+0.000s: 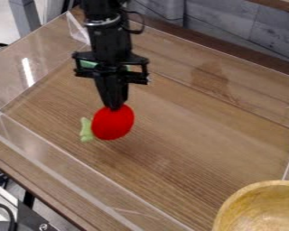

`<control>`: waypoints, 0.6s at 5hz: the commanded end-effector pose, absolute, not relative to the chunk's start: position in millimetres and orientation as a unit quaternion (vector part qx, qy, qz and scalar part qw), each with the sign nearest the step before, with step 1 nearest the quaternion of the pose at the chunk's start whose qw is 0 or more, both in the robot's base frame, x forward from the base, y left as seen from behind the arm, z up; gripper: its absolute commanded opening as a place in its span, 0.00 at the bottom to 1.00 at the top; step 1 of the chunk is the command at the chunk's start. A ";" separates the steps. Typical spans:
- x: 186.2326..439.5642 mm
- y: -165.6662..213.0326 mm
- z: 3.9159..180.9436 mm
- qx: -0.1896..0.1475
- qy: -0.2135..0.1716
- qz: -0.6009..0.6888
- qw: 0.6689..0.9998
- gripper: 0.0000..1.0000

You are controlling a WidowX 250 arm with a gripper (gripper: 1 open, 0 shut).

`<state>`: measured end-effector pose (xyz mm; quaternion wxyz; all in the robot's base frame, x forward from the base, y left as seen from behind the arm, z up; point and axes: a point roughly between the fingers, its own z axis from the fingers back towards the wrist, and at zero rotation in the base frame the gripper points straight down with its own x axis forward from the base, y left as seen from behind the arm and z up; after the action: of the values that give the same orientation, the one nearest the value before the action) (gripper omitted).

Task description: Move the red fruit to the left

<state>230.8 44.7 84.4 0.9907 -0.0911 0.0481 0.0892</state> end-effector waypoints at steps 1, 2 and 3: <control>251.3 71.7 98.4 -0.084 0.018 0.107 0.991 0.00; 267.8 98.0 97.9 -0.081 0.010 0.130 0.988 0.00; 274.3 113.8 94.2 -0.078 0.010 0.140 0.987 0.00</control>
<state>268.1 108.5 81.1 0.9854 -0.0872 0.0340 0.1424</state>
